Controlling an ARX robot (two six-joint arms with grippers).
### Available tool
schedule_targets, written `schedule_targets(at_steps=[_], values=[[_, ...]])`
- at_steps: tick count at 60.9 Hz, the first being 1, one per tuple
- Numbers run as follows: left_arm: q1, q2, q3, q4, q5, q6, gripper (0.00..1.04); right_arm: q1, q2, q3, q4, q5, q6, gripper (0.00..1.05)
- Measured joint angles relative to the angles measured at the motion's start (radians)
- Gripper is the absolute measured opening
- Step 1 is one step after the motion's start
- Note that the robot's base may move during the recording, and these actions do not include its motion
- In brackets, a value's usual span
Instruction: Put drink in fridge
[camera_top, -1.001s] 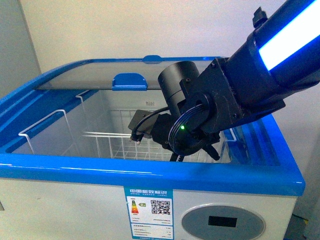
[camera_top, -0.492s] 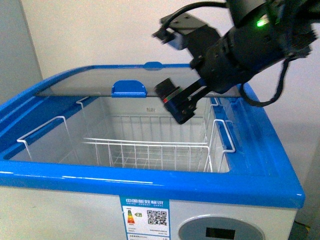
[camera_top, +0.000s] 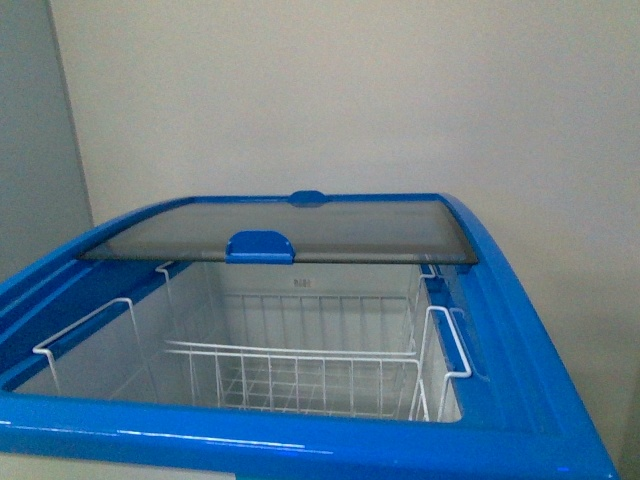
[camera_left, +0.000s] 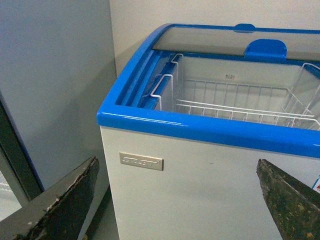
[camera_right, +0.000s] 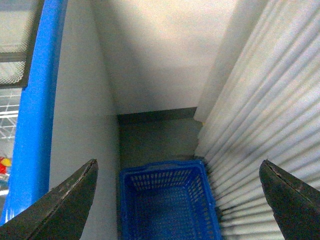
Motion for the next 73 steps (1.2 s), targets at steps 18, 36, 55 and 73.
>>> schedule_targets(at_steps=[18,36,55,73], values=[[0.0,0.0,0.0,0.0,0.001,0.0,0.97,-0.073,-0.706,-0.557,0.351,-0.385,-0.098,0.57],[0.0,-0.001,0.0,0.0,0.0,0.0,0.97,-0.077,-0.81,-0.782,0.407,-0.38,-0.121,0.03],[0.0,-0.001,0.0,0.0,0.0,0.0,0.97,-0.078,-0.914,-0.881,0.415,-0.38,-0.122,0.03],[0.0,-0.001,0.0,0.0,0.0,0.0,0.97,-0.078,-1.0,-0.933,0.386,-0.379,-0.122,0.03]])
